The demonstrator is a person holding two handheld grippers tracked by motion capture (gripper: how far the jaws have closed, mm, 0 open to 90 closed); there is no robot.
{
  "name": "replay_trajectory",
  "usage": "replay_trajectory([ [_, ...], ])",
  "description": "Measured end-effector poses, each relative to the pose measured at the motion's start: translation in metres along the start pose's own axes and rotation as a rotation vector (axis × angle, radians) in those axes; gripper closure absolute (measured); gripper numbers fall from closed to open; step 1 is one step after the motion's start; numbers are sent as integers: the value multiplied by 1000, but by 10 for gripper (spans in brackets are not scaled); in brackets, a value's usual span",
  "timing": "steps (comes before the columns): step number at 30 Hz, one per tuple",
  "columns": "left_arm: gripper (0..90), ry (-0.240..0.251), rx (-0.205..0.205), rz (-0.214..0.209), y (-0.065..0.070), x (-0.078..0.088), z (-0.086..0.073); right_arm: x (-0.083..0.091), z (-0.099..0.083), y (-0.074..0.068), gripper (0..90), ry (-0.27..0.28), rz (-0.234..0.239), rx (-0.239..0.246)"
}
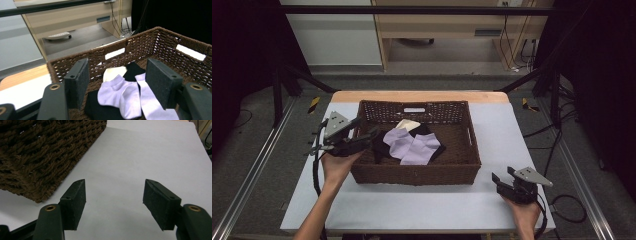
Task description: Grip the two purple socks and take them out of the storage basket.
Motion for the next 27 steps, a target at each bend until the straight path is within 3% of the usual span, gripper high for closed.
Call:
replay_trajectory([
  [9, 389, -42, -8, 2, 6, -41, -4, -1, 0, 2, 366, 1, -13, -15],
  [14, 393, -107, -18, 7, 7, -64, -21, -1, -1, 1, 362, -5, -18, -10],
  [18, 401, -147, 1, 1, 8, -77, -33, -2, -1, 1, 355, -4, -21, -1],
  [21, 408, -192, -38, -1, 10, -87, -44, -2, -1, 1, 351, -5, -24, 1],
  [27, 438, -227, -89, -12, 9, -92, -49, -2, -2, 1, 344, -10, -24, 6],
])
Point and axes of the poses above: each handheld gripper's, and its own axes: x roughly backward along the jaws, z roughly out of its top, y roughly to its right, the point moved 8 cm from there along -x, roughly forward along the jaws, and after that the axes turned 11 degrees about y, right-handed, at the moved point
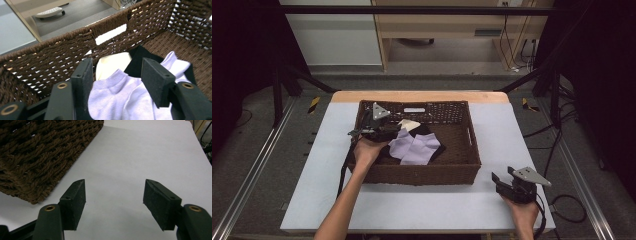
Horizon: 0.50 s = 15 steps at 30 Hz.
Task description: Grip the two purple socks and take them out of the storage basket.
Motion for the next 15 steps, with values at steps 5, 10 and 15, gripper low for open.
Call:
replay_trajectory([
  [5, 444, -33, 23, -26, -2, -7, -6, -1, -1, -1, 338, -9, -4, 10],
  [10, 452, -131, 30, -69, 3, -15, -22, -1, -1, -1, 336, -9, -3, 9],
  [15, 498, -187, 25, -87, 7, -16, -29, 0, -1, -2, 333, -7, -2, 16],
])
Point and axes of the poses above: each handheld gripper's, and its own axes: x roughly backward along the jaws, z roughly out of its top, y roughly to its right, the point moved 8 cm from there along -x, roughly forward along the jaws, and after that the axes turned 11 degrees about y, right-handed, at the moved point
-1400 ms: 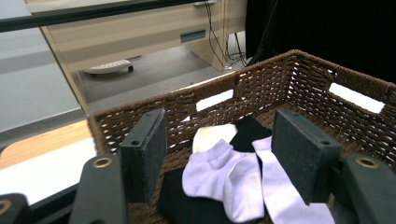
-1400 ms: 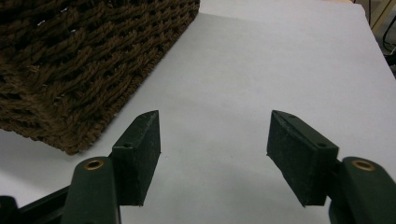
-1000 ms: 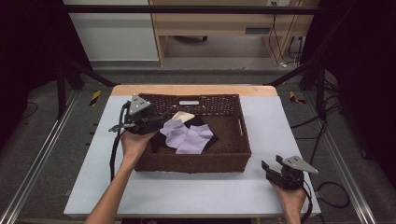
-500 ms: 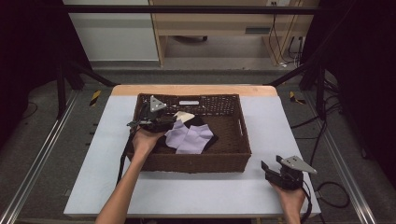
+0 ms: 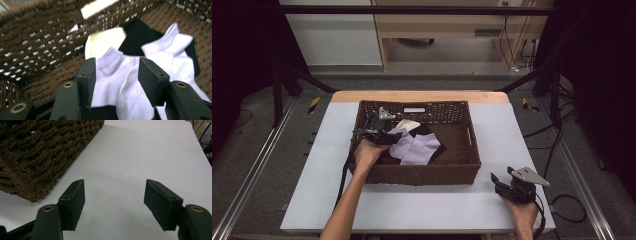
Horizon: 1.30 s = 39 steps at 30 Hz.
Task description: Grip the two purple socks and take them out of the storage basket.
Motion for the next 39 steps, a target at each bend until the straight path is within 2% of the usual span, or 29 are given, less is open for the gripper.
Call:
replay_trajectory([
  [2, 510, -31, 7, 1, 0, -1, -3, 0, 0, 0, 331, -1, 0, 2],
  [8, 558, -77, 15, -10, 2, -4, -8, 0, -1, 0, 313, -4, 2, 8],
  [12, 586, -112, -2, -22, 5, -7, -11, -1, -1, 0, 308, -10, 3, 1],
  [14, 622, -146, -13, -21, 6, -8, -15, -1, -1, 0, 303, -11, 1, 3],
  [17, 671, -172, -17, -32, 7, -10, -17, -1, -1, 0, 296, -11, 1, 1],
  [21, 743, -210, 3, -44, 8, -11, -21, -1, -1, 0, 288, -13, -1, 5],
  [23, 841, -217, 8, -59, 9, -10, -22, -1, -1, -1, 284, -16, 3, 0],
  [26, 863, -223, 13, -67, 9, -10, -22, -1, -1, 0, 284, -13, 3, 5],
  [30, 873, -192, 15, -70, 9, -8, -19, -1, -1, -1, 284, -11, 4, 8],
  [32, 874, -145, 5, -69, 10, -5, -14, -1, -1, -1, 283, -11, 4, 9],
  [33, 876, -87, -1, -70, 10, -1, -8, -1, -1, -1, 283, -11, 4, 8],
  [34, 876, -87, -1, -70, 10, -1, -8, -1, -1, -1, 283, -11, 4, 8],
  [36, 876, -34, -14, -79, 10, 4, -2, 0, -1, -1, 282, -12, 5, 3],
  [37, 877, 16, -33, -77, 11, 9, 2, -1, -1, 0, 283, -12, 3, 5],
  [38, 877, 16, -33, -77, 11, 9, 2, -1, -1, 0, 283, -12, 3, 5],
  [39, 877, 39, -46, -74, 12, 12, 4, -1, -1, 0, 283, -13, 1, 4],
])
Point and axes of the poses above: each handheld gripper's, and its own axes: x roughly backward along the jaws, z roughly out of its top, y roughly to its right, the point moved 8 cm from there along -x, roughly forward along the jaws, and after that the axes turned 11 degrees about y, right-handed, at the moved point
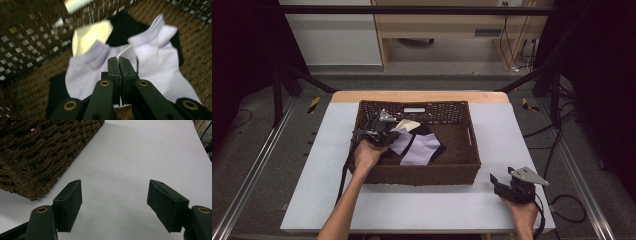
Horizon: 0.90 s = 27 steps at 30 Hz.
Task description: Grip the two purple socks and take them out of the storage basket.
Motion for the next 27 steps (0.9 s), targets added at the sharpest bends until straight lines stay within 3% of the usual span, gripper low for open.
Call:
replay_trajectory([
  [3, 879, 80, -19, 8, 2, 6, 7, 0, 0, 0, 283, -4, 0, -7],
  [9, 881, 205, 26, 19, -4, 18, 21, -1, 0, 0, 287, -5, -2, -4],
  [14, 881, 289, 25, 43, -3, 29, 32, -1, -1, 0, 289, -9, -5, 4],
  [19, 881, 353, 49, 41, -4, 42, 42, 0, 0, -1, 292, -4, -6, 5],
  [27, 881, 420, -9, 41, 9, 69, 61, 0, 0, 1, 292, -3, -14, 3],
])
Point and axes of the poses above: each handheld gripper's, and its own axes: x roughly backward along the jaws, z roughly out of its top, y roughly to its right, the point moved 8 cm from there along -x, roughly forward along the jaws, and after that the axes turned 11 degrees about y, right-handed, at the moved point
